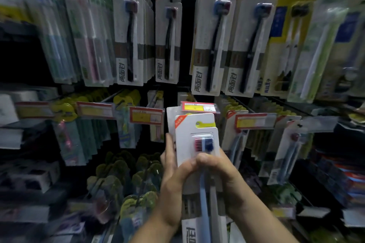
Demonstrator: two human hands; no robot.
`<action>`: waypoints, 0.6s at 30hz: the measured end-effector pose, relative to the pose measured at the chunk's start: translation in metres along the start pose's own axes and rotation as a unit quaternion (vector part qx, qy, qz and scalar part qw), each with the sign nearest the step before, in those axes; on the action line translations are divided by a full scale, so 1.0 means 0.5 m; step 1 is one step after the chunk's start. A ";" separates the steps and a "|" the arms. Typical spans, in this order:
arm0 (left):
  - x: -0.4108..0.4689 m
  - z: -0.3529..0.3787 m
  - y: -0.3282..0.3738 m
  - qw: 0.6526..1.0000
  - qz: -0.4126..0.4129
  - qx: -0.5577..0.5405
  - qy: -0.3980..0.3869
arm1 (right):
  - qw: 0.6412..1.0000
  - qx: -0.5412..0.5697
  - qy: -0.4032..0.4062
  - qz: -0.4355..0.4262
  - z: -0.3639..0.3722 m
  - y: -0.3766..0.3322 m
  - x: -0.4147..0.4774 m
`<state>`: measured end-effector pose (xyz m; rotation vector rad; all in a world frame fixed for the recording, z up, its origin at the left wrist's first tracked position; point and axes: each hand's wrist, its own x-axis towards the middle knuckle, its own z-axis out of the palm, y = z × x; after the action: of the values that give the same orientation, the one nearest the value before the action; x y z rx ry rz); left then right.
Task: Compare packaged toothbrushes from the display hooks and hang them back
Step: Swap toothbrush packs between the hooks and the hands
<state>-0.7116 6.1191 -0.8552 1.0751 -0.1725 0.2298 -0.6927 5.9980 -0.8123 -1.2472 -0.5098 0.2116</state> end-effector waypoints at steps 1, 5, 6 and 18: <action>-0.014 0.002 0.006 1.000 -0.001 -0.014 0.008 | 1.000 0.015 -0.008 0.003 0.010 0.000 -0.007; -0.062 0.003 0.033 0.992 0.001 -0.116 -0.043 | 0.995 0.089 -0.036 0.014 0.039 0.002 -0.043; -0.072 0.000 0.034 0.990 -0.011 -0.130 -0.055 | 0.993 0.109 -0.041 0.022 0.044 0.006 -0.051; -0.104 -0.087 -0.010 0.932 -0.177 -0.310 0.061 | 0.957 0.158 0.088 0.228 0.084 0.105 -0.056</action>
<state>-0.7593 6.1499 -0.8926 0.4446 0.0638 -0.0861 -0.7309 6.0384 -0.8593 -1.0406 -0.0216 0.5461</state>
